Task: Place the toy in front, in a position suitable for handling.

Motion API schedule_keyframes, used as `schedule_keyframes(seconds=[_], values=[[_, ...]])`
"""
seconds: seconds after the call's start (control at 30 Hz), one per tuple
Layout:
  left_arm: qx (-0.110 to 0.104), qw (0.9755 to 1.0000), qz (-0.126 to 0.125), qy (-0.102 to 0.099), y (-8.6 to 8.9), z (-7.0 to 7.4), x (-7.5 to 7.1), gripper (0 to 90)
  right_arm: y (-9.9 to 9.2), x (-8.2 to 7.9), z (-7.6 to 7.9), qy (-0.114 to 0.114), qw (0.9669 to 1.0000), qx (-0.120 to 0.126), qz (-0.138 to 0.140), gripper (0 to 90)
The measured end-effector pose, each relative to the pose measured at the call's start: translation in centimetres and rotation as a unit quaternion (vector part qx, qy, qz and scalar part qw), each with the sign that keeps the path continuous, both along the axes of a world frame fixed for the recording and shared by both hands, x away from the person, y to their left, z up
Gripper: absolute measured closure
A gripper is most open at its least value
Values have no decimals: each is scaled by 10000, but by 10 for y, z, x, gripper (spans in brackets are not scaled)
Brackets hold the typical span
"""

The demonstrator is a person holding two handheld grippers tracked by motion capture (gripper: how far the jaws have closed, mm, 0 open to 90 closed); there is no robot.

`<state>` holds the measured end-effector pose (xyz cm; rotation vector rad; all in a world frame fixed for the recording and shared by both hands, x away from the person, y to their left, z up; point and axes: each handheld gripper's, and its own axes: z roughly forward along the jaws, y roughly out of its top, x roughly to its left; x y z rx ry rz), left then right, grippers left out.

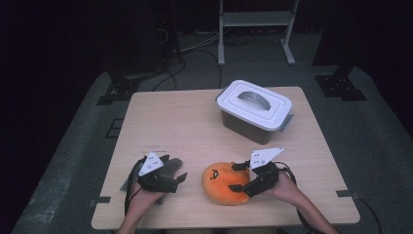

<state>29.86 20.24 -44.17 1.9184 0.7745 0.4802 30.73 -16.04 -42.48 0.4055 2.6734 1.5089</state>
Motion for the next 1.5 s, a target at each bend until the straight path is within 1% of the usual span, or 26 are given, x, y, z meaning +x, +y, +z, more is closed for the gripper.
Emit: schedule_keyframes(seconds=[0.1,0.2,0.27,0.33,0.37,0.4,0.43,0.47,0.5,0.53,0.63,0.7,0.73,0.77,0.87,0.9,0.93,0.97,1.0,1.07,1.13,1.23,1.27,1.3,1.5], values=[[12,10000,71,-16,6,1,2,59,-1,-1,-3,-1,10000,25,4,277],[3,9999,106,-2,13,2,4,80,-1,-2,-3,-27,10000,18,-1,277],[-13,9999,131,58,18,2,5,84,-1,-3,-4,-39,10000,29,-7,275],[-24,9999,114,92,22,1,7,132,-1,-3,-5,-36,10000,38,-6,274],[11,9999,128,116,25,1,7,132,-1,-3,-5,-36,10000,38,-6,274],[-24,9998,136,139,26,0,8,136,-1,-4,-6,-37,10000,43,-9,273],[-28,9998,120,143,29,0,9,159,-1,-4,-6,-39,10000,50,-9,273],[-27,9997,119,198,32,0,10,198,-1,-4,-6,-44,10000,59,-5,273],[-27,9997,119,198,32,0,10,215,-1,-4,-6,-44,10000,59,-5,273],[-57,9996,126,239,34,0,10,231,-1,-4,-7,-45,10000,77,-5,273],[-44,9991,178,395,37,-1,12,247,-1,-4,-7,-47,10000,78,-2,273],[-44,9987,166,474,39,-1,13,308,-1,-4,-7,-55,10000,74,-2,273],[-37,9987,171,486,40,-1,13,358,-1,-5,-8,-68,10000,73,3,272],[-42,9987,137,490,40,-1,13,358,-1,-5,-8,-68,10000,73,3,272],[66,9984,85,553,41,-1,14,430,-2,-5,-8,-57,10000,76,-8,273],[131,9982,81,577,40,-2,14,453,-2,-5,-8,-59,10000,72,-6,272],[239,9976,43,646,40,-3,14,508,-2,-5,-8,-68,10000,68,2,272],[239,9976,43,646,40,-3,14,533,-2,-5,-8,-68,10000,66,1,272],[250,9974,21,680,40,-4,14,533,-2,-5,-8,-68,10000,66,1,272],[337,9966,-26,755,40,-6,15,602,-2,-5,-8,-78,9999,72,12,272],[378,9959,-83,815,39,-7,15,615,-2,-5,-8,-80,9999,73,13,272],[493,9944,-145,922,37,-11,16,615,-2,-5,-8,-82,9999,68,12,271],[593,9931,-166,1001,36,-14,17,614,-2,-5,-8,-82,9999,63,10,271],[593,9931,-166,1001,36,-14,17,614,-2,-5,-8,-82,9999,63,10,271],[756,9902,-188,1163,33,-22,19,612,-2,-6,-8,-109,9999,34,6,271]])
